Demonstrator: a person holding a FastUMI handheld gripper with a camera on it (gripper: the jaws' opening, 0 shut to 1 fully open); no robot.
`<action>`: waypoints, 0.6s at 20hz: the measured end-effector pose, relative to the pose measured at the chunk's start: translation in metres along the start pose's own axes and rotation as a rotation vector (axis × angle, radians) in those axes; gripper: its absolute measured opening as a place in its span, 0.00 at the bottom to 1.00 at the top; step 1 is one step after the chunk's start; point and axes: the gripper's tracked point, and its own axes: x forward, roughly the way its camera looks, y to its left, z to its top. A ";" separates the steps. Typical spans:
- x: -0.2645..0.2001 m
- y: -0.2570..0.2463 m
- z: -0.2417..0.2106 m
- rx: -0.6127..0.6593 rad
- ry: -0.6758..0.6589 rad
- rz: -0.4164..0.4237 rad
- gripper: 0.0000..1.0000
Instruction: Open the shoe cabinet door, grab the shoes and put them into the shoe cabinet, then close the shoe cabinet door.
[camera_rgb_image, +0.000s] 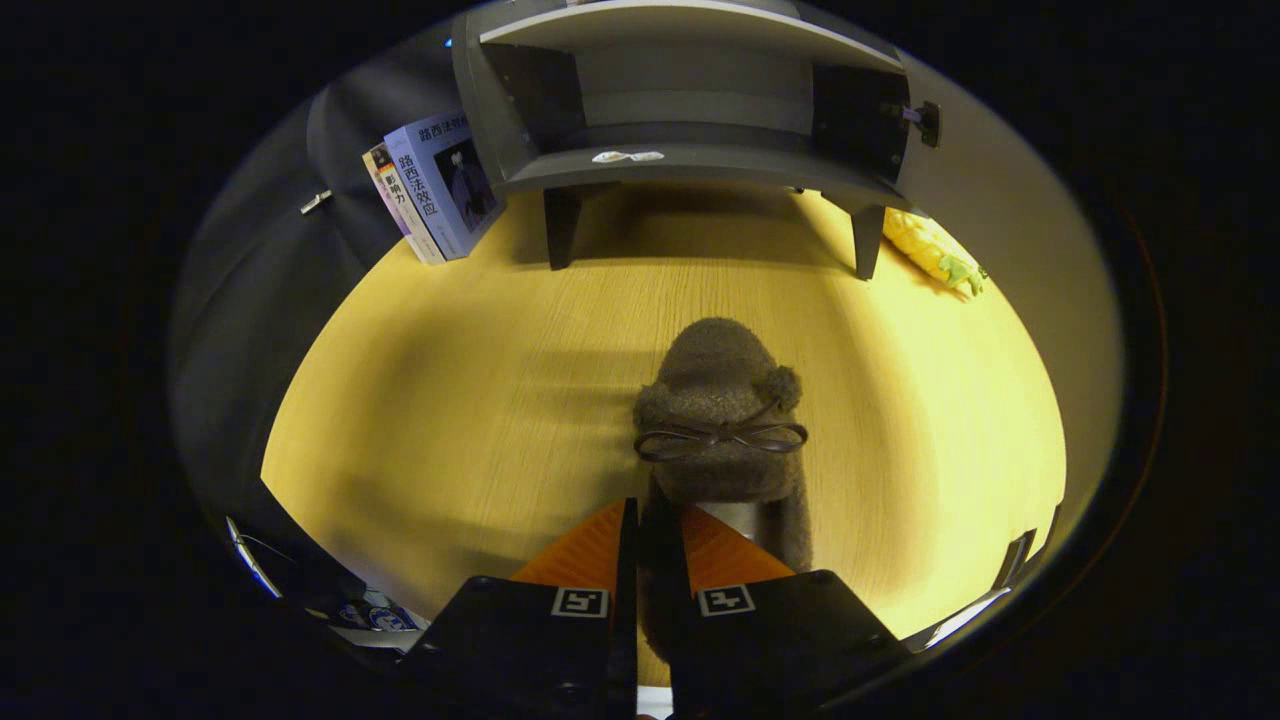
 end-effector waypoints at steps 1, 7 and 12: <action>0.005 -0.001 0.003 0.002 -0.011 -0.006 0.18; 0.025 -0.005 0.018 0.050 -0.030 0.000 0.21; 0.038 -0.005 0.032 0.042 -0.057 -0.005 0.23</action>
